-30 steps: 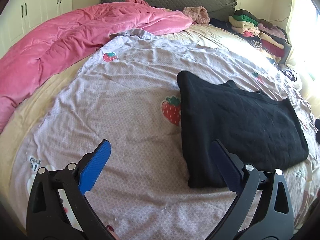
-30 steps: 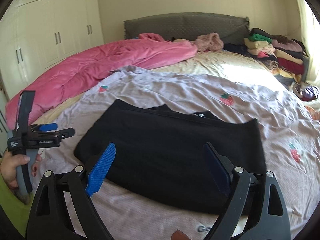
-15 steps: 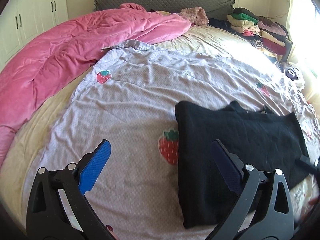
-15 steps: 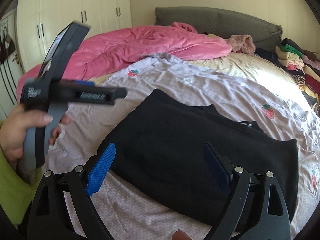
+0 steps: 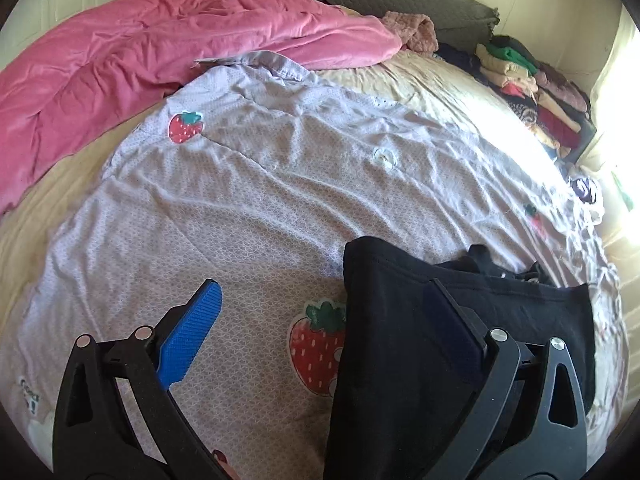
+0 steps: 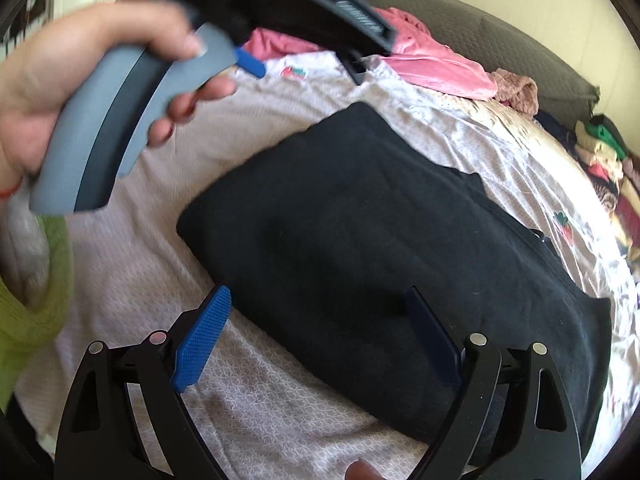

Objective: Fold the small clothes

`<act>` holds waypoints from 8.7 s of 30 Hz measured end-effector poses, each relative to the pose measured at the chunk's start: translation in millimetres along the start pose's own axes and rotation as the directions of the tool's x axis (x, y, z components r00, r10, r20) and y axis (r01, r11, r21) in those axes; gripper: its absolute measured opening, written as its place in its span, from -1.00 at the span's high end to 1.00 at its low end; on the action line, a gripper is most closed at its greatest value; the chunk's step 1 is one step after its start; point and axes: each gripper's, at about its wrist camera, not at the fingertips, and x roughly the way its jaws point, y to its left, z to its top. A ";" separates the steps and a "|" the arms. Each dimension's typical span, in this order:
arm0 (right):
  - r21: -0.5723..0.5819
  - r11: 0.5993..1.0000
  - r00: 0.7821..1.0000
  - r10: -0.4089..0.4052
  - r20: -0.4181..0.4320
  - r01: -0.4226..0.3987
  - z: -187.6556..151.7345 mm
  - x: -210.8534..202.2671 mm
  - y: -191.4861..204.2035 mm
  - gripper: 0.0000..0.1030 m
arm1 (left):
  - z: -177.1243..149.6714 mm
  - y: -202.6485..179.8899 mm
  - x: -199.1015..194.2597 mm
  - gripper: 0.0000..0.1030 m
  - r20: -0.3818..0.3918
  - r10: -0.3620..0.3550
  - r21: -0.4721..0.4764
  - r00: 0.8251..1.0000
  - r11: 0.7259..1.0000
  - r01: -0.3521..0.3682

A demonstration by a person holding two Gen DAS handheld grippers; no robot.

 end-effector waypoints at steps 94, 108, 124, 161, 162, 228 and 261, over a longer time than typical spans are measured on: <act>0.597 0.789 0.936 -0.086 0.342 -0.146 -173.3 -142.4 -196.1 0.86 | -90.9 -291.6 -21.7 -0.35 -0.143 -0.447 0.138 0.883 0.874 0.465; 0.732 0.655 0.964 -0.022 0.266 -0.187 -213.6 -140.1 -216.3 0.51 | -107.3 -218.6 -21.0 -0.36 -0.104 -0.302 0.164 0.948 0.935 0.316; 0.735 0.677 0.993 -0.056 0.108 -0.042 -137.8 -108.1 -309.9 -0.18 | -134.8 -217.1 -14.5 -0.37 -0.100 -0.255 0.251 0.962 0.929 0.272; 0.625 0.781 0.971 -0.156 0.180 0.010 -129.0 -127.8 -279.8 0.36 | -139.7 -213.8 -18.2 -0.40 -0.108 -0.270 0.275 0.957 0.917 0.290; 0.613 0.790 0.972 -0.144 0.186 -0.001 -128.5 -132.6 -272.8 0.36 | -140.0 -214.5 -19.4 -0.40 -0.106 -0.267 0.281 0.958 0.916 0.286; 0.665 0.731 0.920 -0.351 0.172 0.154 -183.4 -239.9 -181.1 -0.91 | -184.1 -168.3 -145.7 -0.82 0.082 -0.346 0.357 0.935 0.885 0.297; 0.643 0.751 0.955 -0.279 0.103 0.150 -231.3 -221.4 -129.1 -0.91 | -245.5 -136.1 -133.8 -0.82 -0.011 -0.181 0.280 0.983 0.944 0.176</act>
